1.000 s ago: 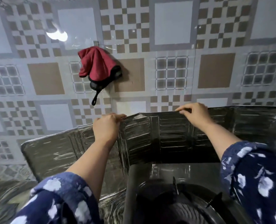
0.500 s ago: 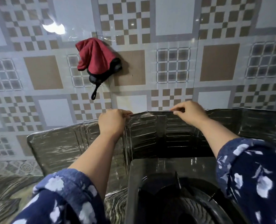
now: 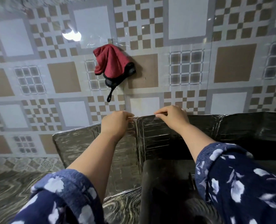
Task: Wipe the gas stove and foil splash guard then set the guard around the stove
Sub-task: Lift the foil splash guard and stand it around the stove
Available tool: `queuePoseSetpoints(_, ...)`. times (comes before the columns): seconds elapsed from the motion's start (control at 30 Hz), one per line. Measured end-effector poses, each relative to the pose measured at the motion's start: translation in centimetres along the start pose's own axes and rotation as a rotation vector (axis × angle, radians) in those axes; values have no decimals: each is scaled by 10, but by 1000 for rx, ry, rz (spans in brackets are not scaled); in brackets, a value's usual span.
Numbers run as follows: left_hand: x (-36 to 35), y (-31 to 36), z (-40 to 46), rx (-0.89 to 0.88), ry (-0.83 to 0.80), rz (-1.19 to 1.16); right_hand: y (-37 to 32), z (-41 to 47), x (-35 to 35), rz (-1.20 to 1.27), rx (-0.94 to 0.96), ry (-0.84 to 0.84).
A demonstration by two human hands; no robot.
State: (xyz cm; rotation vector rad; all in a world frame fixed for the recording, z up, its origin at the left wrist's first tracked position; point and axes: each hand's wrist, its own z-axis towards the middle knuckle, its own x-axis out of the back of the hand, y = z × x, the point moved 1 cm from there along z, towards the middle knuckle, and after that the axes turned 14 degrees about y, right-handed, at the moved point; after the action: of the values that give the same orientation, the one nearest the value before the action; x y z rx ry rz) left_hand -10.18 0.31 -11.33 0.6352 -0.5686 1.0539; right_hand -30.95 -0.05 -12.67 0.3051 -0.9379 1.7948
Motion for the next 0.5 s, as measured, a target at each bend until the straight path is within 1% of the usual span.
queuePoseSetpoints(0.13,24,-5,-4,-82,-81,103,-6,-2,0,9,-40,11)
queuePoseSetpoints(0.2,33,-4,-2,-100,-125,85,-12,-3,0,-1,-47,23)
queuePoseSetpoints(0.33,40,-2,3,-63,-201,-7,-20,-4,2,-30,-71,18)
queuePoseSetpoints(0.5,41,9,5,64,-248,-180,-19,0,9,-31,-94,-26)
